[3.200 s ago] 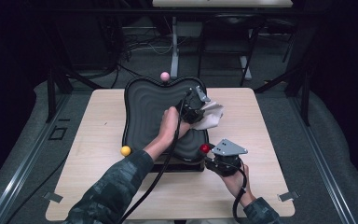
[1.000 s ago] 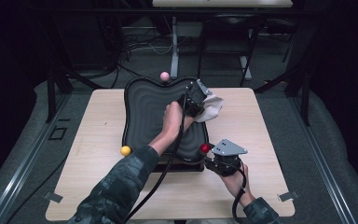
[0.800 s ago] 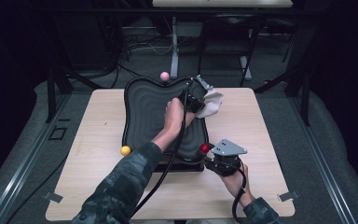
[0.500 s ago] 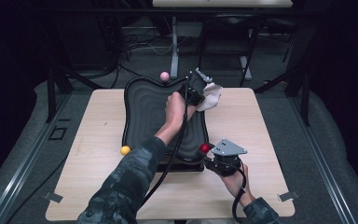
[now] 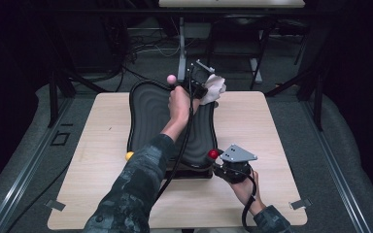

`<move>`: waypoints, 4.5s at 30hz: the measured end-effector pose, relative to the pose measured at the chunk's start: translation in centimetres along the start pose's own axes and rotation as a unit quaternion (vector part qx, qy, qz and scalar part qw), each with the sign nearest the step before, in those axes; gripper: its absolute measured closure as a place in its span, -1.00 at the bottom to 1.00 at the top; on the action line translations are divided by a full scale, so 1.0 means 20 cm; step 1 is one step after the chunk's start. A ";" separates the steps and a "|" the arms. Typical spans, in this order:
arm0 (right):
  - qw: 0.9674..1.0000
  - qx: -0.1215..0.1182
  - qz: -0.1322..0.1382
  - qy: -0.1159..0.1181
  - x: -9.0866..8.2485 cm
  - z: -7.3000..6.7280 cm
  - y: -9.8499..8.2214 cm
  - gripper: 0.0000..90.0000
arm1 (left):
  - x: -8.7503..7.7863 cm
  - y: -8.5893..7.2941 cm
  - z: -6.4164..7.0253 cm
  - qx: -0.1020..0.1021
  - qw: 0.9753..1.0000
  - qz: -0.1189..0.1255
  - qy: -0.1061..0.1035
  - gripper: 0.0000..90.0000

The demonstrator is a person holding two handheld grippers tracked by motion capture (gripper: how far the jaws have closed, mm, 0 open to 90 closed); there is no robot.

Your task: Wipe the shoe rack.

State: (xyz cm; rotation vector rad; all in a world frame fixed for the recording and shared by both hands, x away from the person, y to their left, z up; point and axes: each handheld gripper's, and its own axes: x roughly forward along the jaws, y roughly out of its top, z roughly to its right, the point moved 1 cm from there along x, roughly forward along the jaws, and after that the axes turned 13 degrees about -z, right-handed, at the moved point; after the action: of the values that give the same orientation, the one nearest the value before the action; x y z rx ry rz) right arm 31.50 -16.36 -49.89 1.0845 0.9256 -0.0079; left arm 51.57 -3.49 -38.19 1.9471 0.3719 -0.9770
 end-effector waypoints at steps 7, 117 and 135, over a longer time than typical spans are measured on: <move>1.000 0.000 0.000 0.001 0.00 0.00 0.00 0.33 | -0.01 -0.02 -0.07 -0.018 1.000 0.000 0.013 0.70; 0.999 0.013 -0.023 -0.030 0.01 -0.03 0.03 0.33 | -0.47 -1.64 -0.17 -0.063 0.992 -0.008 -0.112 0.74; 0.999 0.012 -0.021 -0.031 0.01 -0.03 0.03 0.33 | -0.44 -1.51 -0.01 -0.026 0.991 0.005 -0.131 0.73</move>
State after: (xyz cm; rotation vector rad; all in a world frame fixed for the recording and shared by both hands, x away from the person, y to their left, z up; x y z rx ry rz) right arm 31.52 -15.48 -49.69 1.0810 0.8947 -0.0859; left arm 28.15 14.44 -49.26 1.7442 0.2351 -1.1889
